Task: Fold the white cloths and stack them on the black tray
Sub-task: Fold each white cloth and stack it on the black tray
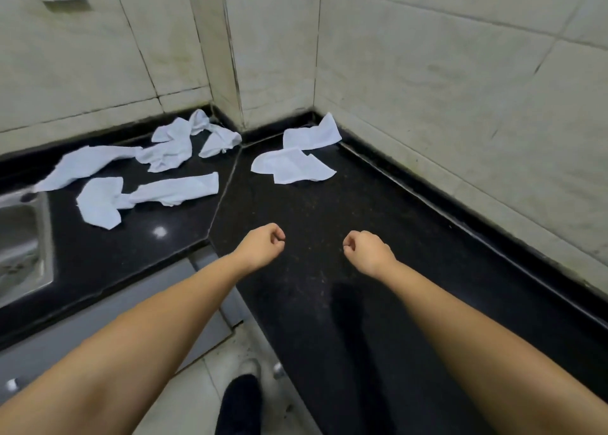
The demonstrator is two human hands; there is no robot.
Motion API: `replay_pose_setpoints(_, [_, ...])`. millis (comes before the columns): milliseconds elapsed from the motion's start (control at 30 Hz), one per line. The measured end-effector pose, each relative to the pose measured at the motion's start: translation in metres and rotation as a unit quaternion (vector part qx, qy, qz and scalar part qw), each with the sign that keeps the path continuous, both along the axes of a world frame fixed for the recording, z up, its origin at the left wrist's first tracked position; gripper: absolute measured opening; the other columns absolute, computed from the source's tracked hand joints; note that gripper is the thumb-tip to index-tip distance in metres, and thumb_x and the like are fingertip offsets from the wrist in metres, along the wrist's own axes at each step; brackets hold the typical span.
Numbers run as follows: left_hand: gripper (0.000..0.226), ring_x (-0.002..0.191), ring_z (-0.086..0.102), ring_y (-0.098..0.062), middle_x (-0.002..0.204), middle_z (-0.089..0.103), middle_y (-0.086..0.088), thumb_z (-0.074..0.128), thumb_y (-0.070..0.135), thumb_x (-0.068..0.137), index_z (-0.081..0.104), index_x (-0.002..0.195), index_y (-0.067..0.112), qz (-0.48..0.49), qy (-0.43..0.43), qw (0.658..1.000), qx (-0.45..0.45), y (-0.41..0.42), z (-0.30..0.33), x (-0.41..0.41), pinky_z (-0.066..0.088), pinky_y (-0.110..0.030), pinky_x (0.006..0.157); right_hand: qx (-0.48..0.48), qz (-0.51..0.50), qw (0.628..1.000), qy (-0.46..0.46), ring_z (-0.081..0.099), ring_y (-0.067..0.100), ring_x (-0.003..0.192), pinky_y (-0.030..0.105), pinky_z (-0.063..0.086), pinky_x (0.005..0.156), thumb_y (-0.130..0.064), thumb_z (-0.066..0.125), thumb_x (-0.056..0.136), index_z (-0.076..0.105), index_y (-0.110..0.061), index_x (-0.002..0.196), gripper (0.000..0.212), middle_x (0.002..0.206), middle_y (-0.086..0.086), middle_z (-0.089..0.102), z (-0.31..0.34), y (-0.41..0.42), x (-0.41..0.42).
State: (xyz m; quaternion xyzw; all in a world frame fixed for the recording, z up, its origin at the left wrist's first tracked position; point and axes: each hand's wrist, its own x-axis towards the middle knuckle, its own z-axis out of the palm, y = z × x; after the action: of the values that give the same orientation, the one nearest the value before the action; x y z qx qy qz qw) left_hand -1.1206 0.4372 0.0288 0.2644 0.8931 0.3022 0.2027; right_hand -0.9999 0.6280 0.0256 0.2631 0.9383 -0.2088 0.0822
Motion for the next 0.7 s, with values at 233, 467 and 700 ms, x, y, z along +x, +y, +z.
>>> replay_pose_setpoints(233, [0.02, 0.097, 0.057, -0.024, 0.096, 0.059, -0.005, 0.052, 0.017, 0.09, 0.057, 0.108, 0.011, -0.089, 0.043, 0.993, -0.068, 0.071, -0.041, -0.165, 0.047, -0.036, 0.085, -0.026, -0.071, 0.997, -0.004, 0.054, 0.027, 0.108, 0.042, 0.046, 0.094, -0.024, 0.047, 0.095, 0.055, -0.017, 0.118, 0.026, 0.121, 0.009, 0.05, -0.033, 0.049, -0.161])
replay_pose_setpoints(467, [0.044, 0.122, 0.042, -0.026, 0.132, 0.044, -0.007, 0.05, 0.031, 0.093, 0.041, 0.132, 0.015, -0.205, 0.201, 0.948, -0.137, 0.123, -0.087, -0.259, 0.038, -0.037, 0.095, -0.012, -0.138, 0.99, -0.002, 0.038, 0.03, 0.127, 0.043, 0.038, 0.1, -0.021, 0.049, 0.094, 0.033, -0.018, 0.141, 0.049, 0.14, 0.011, 0.035, -0.074, 0.068, -0.266])
replay_pose_setpoints(700, [0.024, 0.11, 0.046, -0.026, 0.118, 0.051, -0.009, 0.037, 0.016, 0.094, 0.052, 0.112, 0.008, -0.285, 0.286, 0.901, -0.161, 0.137, -0.101, -0.293, 0.033, -0.035, 0.092, 0.072, -0.178, 0.981, 0.035, 0.038, 0.026, 0.12, 0.037, 0.032, 0.096, -0.019, 0.052, 0.09, 0.06, -0.016, 0.113, 0.024, 0.129, 0.004, 0.044, -0.095, 0.078, -0.283])
